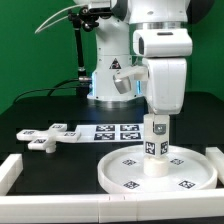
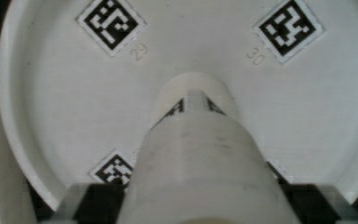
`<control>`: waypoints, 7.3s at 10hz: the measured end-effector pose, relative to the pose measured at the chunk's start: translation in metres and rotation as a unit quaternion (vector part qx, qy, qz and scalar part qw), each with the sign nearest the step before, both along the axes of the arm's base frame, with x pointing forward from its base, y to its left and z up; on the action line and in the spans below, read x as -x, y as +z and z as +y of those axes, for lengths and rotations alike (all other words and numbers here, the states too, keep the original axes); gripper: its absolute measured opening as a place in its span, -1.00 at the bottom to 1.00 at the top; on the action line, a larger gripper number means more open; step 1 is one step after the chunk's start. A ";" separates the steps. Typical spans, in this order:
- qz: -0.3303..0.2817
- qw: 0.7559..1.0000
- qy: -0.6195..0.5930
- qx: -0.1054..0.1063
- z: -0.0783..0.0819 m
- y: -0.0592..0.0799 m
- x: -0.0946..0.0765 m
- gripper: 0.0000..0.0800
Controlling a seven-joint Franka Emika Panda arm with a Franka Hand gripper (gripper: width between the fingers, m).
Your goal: Assemble round table
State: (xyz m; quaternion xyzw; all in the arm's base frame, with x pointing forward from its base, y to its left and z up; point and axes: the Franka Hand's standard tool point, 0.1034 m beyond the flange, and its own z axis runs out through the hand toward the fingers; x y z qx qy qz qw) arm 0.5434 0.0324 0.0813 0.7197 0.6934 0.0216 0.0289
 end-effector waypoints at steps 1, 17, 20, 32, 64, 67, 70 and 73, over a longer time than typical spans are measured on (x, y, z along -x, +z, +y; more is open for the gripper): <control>0.004 1.000 -0.010 0.001 -0.003 0.001 -0.001 0.02; 0.039 0.783 -0.620 -0.039 -0.003 -0.002 0.000 0.02; 0.047 0.649 -0.758 -0.047 -0.004 -0.003 0.002 0.02; 0.106 0.147 -0.981 -0.073 -0.007 -0.005 0.001 0.02; 0.034 0.916 -0.394 -0.071 0.003 0.003 -0.010 0.62; 0.013 0.965 -0.259 -0.051 0.004 0.002 -0.011 0.62; 0.012 0.989 -0.142 -0.027 0.005 -0.002 -0.006 0.62; 0.015 0.999 -0.036 -0.008 0.005 -0.006 -0.001 0.62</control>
Offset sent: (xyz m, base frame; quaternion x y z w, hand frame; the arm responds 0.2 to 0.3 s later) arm 0.0000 0.0000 0.0000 0.0000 0.0000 0.1938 0.9810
